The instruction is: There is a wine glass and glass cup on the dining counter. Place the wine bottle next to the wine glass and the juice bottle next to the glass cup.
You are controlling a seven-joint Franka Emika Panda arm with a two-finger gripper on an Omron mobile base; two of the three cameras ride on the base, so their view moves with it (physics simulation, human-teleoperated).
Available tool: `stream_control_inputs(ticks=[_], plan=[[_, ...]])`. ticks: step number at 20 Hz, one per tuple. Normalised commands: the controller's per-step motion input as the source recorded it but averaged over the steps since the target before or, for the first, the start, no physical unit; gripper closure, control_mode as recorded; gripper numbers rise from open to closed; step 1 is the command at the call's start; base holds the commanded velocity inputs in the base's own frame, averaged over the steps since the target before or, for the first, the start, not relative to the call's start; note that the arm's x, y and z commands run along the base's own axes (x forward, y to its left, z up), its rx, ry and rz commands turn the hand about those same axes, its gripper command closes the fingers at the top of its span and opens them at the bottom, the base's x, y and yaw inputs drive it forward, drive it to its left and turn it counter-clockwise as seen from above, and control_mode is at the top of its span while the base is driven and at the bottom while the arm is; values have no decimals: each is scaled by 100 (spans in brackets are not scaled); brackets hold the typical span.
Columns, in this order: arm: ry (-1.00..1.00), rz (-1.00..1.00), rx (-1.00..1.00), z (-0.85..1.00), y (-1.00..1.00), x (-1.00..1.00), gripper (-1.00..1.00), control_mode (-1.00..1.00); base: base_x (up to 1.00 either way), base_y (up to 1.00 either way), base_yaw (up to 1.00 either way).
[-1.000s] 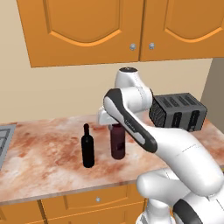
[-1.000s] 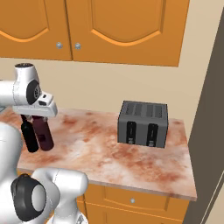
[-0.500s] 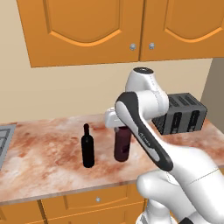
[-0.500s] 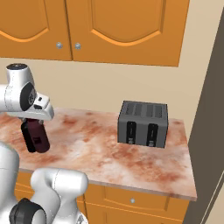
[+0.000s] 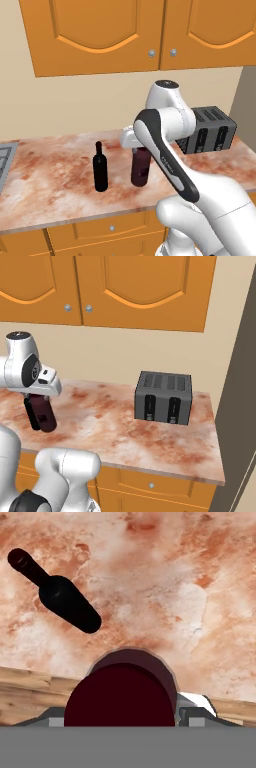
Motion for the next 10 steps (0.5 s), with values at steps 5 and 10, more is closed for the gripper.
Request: stream_control_inputs(ticks=[5,10], plan=[[0,0,0,0,0,0,100,100,-3,0,0],[0,0,0,0,0,0,100,100,-42,5,0]])
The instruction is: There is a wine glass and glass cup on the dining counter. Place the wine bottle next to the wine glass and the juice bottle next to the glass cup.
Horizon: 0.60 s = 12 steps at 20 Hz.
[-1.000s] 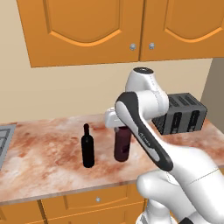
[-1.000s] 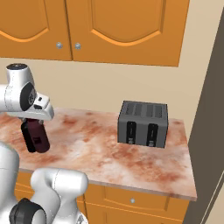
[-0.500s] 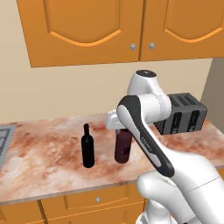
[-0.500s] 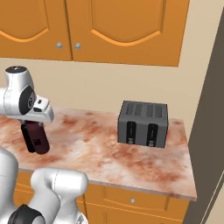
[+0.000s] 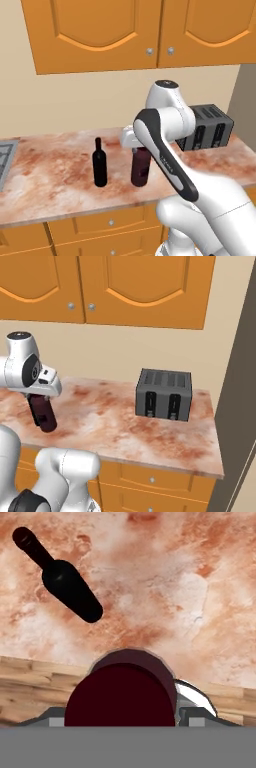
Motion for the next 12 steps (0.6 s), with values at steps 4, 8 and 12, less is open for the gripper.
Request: stream_control_inputs(ticks=[4,8,12], plan=[[0,0,0,0,0,0,100,100,-66,13,0],[0,0,0,0,0,0,100,100,-64,3,43],[0,0,0,0,0,0,100,100,-26,0,94]])
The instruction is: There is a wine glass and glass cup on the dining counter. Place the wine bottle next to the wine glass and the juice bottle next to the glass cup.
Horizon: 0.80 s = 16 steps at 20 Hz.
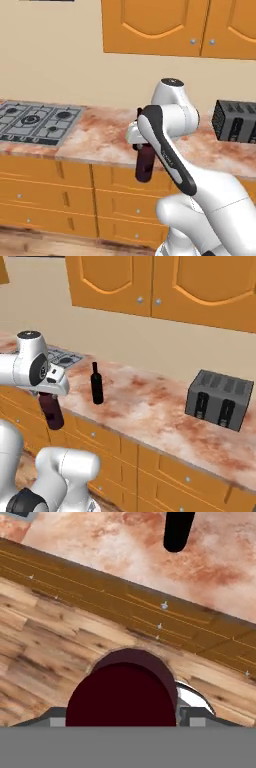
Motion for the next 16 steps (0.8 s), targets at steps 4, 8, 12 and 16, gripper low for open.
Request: stream_control_inputs(ticks=[4,8,12,16], plan=[[0,0,0,0,0,0,100,100,-8,0,100],[0,0,0,0,0,0,100,100,-9,0,100],[0,0,0,0,0,0,100,100,-10,0,100],[0,0,0,0,0,0,100,100,-11,0,100]])
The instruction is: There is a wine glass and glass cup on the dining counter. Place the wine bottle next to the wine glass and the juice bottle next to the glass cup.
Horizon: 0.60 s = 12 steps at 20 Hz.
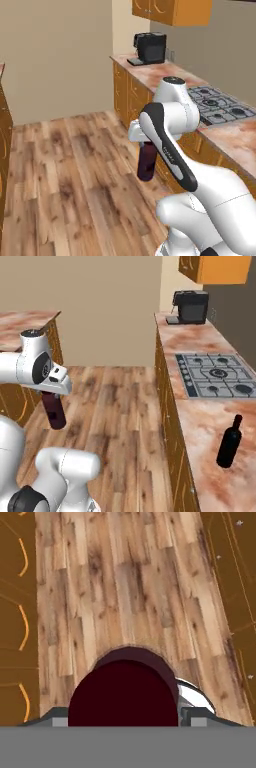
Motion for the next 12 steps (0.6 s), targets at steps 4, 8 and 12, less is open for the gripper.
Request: stream_control_inputs(ticks=[4,8,12], plan=[[0,0,0,0,0,0,100,100,-14,1,100],[0,0,0,0,0,0,100,100,-16,0,99],[0,0,0,0,0,0,100,100,-15,1,93]])
